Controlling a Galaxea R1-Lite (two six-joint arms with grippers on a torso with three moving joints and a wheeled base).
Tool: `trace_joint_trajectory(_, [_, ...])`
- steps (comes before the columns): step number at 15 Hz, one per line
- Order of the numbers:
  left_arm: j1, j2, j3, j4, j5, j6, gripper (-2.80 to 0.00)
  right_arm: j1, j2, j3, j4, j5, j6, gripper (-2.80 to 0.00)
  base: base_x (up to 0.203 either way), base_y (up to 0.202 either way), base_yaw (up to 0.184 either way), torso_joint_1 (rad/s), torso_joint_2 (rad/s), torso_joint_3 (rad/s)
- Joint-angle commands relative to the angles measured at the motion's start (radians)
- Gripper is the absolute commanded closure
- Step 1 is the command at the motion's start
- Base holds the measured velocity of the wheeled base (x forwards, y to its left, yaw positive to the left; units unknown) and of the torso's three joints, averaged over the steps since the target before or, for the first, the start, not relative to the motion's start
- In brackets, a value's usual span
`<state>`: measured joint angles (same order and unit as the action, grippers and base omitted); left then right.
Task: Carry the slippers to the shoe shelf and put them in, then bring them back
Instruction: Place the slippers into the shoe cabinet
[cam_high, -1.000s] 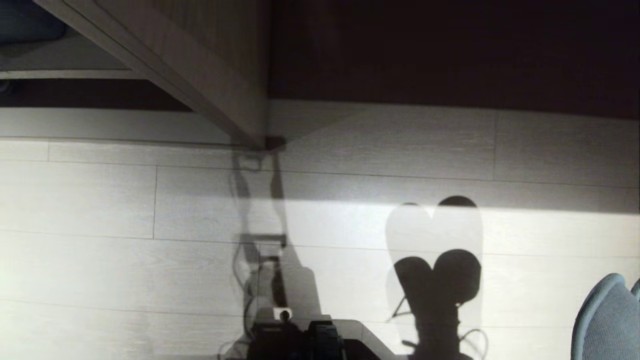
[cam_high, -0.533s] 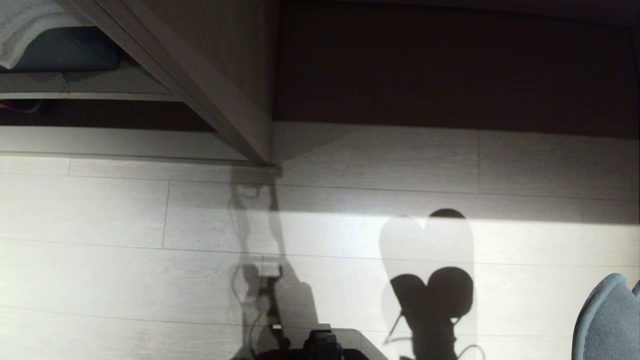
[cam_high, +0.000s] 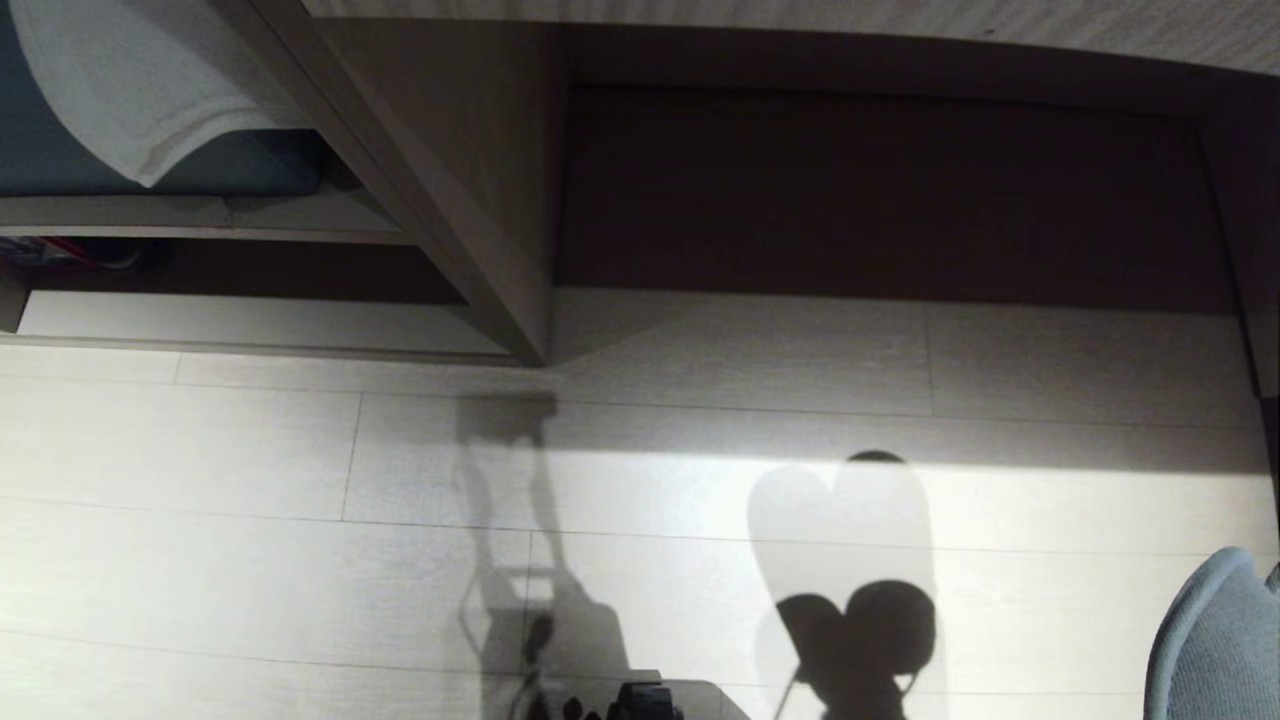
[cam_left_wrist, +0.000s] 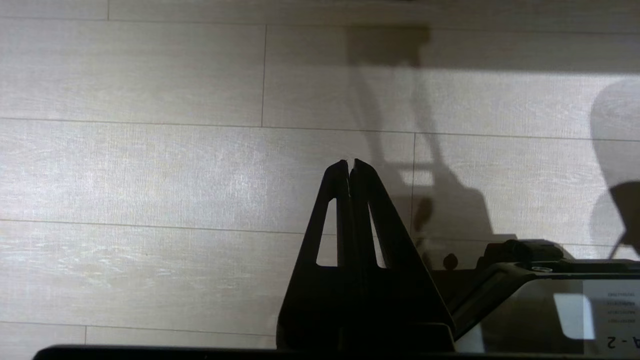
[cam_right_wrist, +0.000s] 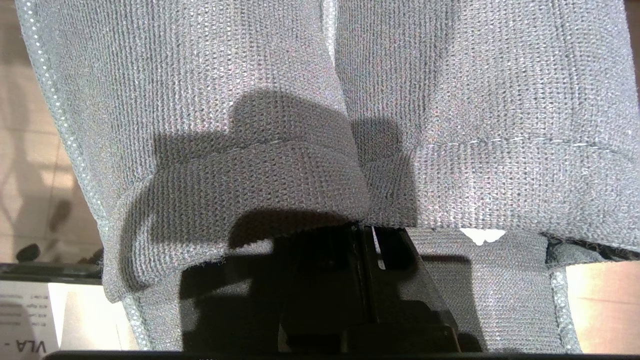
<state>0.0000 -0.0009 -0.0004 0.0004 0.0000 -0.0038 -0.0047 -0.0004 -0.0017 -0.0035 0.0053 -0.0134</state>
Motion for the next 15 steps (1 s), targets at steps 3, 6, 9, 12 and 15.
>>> trace_joint_trajectory(3, [0.000,0.001,0.000,-0.002,0.000,-0.001,0.00,0.002,0.002,0.000,-0.001,0.001,0.000,0.00,0.000,0.000,0.000,0.001,0.00,0.200])
trace_joint_trajectory(6, [0.000,0.001,-0.001,0.000,0.000,-0.001,0.00,0.000,0.002,0.000,-0.001,0.001,0.000,0.00,0.000,0.000,0.000,0.001,0.00,0.205])
trace_joint_trajectory(9, [0.000,0.001,0.000,0.000,0.000,-0.001,0.00,0.000,0.002,0.000,-0.001,0.001,0.000,0.00,0.000,0.000,0.000,0.002,0.00,0.202])
trace_joint_trajectory(12, [0.000,0.001,-0.001,0.000,0.000,-0.001,0.00,0.000,0.002,0.000,-0.001,0.001,0.000,0.00,0.000,0.000,0.000,0.003,0.00,0.208])
trace_joint_trajectory(15, [0.000,0.001,0.000,-0.002,0.000,-0.001,0.00,0.000,0.002,0.000,-0.001,0.001,0.000,0.00,0.000,0.000,0.000,0.003,0.00,0.209])
